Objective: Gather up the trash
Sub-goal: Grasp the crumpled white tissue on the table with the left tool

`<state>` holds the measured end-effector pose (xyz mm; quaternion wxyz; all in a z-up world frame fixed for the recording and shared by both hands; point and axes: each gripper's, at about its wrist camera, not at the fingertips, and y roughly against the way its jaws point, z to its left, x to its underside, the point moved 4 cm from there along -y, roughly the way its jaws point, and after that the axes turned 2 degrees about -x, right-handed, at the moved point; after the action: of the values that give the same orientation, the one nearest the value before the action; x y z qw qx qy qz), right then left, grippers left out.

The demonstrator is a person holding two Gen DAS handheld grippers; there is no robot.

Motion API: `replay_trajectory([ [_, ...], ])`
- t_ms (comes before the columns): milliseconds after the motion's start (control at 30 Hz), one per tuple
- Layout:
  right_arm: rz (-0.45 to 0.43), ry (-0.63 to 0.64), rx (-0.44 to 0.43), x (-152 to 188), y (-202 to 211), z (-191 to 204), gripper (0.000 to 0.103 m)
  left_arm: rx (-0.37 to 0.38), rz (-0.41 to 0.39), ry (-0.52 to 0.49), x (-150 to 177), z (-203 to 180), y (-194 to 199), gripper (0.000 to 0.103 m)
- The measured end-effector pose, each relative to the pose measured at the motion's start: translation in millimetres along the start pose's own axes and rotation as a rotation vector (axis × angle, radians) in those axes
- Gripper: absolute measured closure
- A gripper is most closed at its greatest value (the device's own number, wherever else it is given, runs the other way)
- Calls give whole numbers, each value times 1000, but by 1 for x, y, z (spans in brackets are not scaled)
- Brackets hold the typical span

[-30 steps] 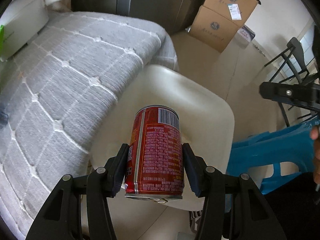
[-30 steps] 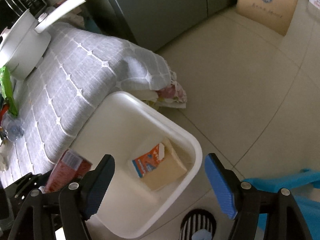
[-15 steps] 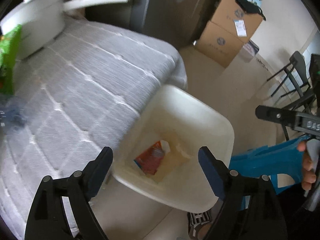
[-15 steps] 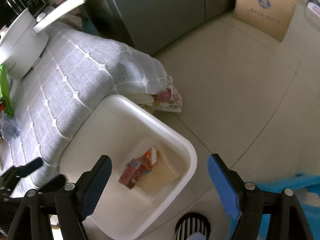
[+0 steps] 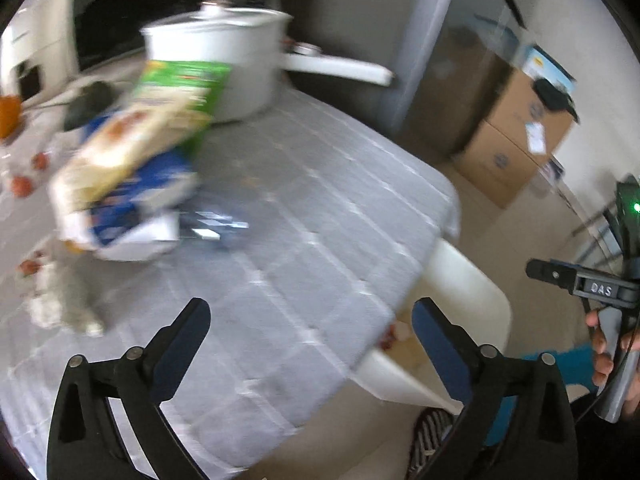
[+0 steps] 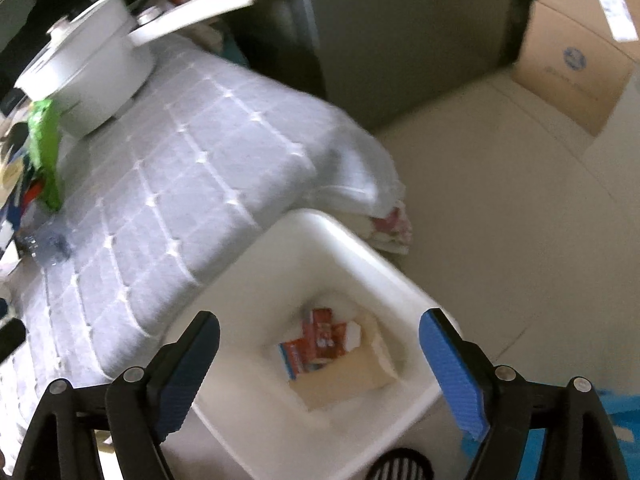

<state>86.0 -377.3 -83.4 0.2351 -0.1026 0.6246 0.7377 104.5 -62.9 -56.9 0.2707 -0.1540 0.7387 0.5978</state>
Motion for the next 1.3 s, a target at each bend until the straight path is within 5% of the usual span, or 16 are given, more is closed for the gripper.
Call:
replay_trajectory([
  [367,-11,127,-84,-17,-16,90,15,-246,22,89,-9,124,38,0],
  [500,-9,163,-107,-21,-25,115,14,-296,118,94,-9,146,23,0],
  [667,-21,224,-68,-24,-32,127,14,-376,118,182,-8,173,-3,1],
  [867,-21,271,13,-26,-44,122,14,-458,158,231,-2,201,-50,20],
  [1033,-2,325,38,-22,-49,122,14,-445,145,236,3,204,-52,64],
  [1300,-9,329,-19,-19,-47,142,14,-344,35,256,15,190,-16,71],
])
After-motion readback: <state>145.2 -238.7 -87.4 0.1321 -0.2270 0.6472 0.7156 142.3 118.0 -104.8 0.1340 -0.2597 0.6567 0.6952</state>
